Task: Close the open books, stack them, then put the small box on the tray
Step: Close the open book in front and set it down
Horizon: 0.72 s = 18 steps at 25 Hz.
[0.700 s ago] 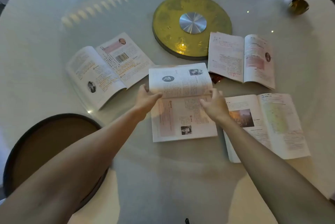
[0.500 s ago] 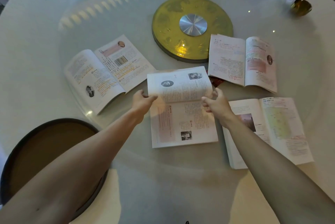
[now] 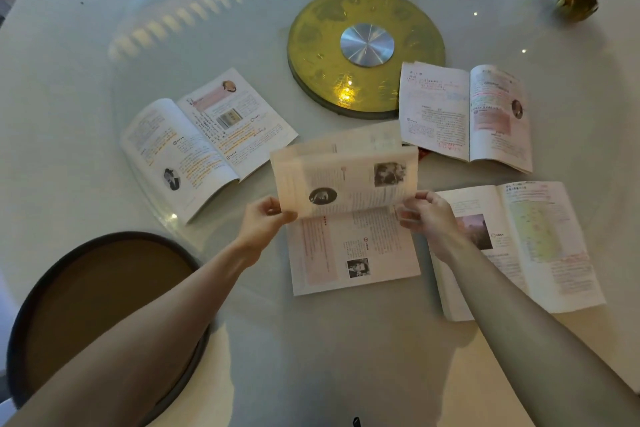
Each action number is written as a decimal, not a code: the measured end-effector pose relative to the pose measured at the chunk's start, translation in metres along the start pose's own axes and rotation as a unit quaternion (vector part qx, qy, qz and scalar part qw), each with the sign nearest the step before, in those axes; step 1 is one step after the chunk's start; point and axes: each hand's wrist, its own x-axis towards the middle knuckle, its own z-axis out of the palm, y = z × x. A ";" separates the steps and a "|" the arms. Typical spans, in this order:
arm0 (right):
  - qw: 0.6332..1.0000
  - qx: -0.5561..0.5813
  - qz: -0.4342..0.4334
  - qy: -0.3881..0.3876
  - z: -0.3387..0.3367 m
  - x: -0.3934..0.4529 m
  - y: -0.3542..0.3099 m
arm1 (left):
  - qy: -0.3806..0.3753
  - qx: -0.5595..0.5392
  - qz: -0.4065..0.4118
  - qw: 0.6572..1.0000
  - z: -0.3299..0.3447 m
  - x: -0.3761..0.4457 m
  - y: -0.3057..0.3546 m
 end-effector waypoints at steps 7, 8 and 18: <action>0.999 0.037 -0.008 0.027 -0.001 -0.028 0.052 | -0.029 0.262 0.174 0.949 -0.011 -0.025 -0.053; 0.999 0.036 -0.007 0.040 -0.001 -0.032 0.060 | -0.053 0.307 0.193 0.931 -0.014 -0.029 -0.058; 0.974 0.063 0.129 0.174 0.018 -0.094 0.124 | -0.059 0.394 0.166 0.902 0.003 -0.021 -0.028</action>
